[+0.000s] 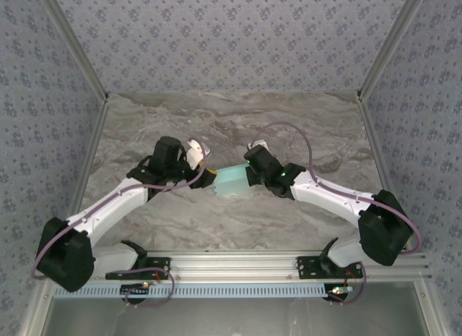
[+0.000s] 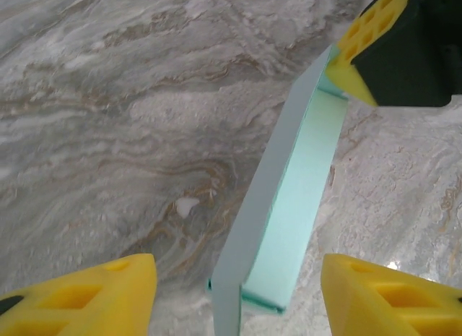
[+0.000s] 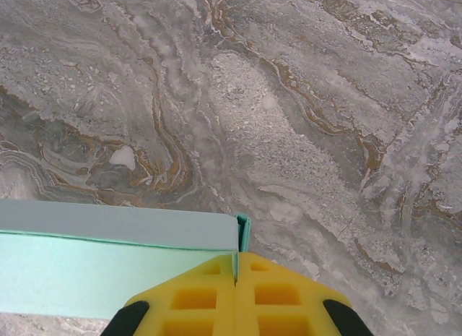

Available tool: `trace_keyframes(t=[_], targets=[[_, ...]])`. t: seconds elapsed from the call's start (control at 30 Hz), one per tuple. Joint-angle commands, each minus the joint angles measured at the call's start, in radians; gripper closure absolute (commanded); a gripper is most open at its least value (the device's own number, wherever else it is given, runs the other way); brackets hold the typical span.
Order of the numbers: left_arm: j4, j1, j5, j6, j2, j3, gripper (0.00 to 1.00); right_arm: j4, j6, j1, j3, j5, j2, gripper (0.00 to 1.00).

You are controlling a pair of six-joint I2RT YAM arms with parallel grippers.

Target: Fold the paper box

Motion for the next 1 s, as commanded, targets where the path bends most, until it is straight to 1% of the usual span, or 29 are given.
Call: trace_keyframes(t=[0.0,0.07,0.17,0.47,0.57,0.8,0.9,0.97], targets=[[-0.019,-0.042,-0.096,-0.104,-0.050,-0.037,0.43,-0.055,0.010,0.010,0.025,0.014,0.009,0.95],[-0.043,-0.063,-0.134,-0.106,-0.046,-0.031,0.47,-0.054,0.008,0.011,0.028,0.013,0.011,0.95],[-0.079,-0.075,-0.193,-0.107,-0.017,-0.005,0.59,-0.058,0.005,0.012,0.029,0.011,0.011,0.95],[-0.088,-0.087,-0.193,-0.097,0.031,0.015,0.80,-0.065,0.004,0.015,0.031,0.015,0.008,0.95],[-0.084,-0.088,-0.193,-0.100,0.031,0.014,0.86,-0.065,0.004,0.015,0.029,0.015,0.008,0.95],[-0.084,-0.088,-0.190,-0.130,0.043,0.019,0.94,-0.062,0.009,0.017,0.025,0.015,0.009,0.95],[-0.085,-0.091,-0.191,-0.183,0.052,0.030,0.97,-0.060,0.015,0.021,0.020,0.016,0.007,0.95],[-0.076,-0.091,-0.189,-0.259,0.054,0.037,1.00,-0.057,0.020,0.024,0.018,0.019,0.009,0.95]])
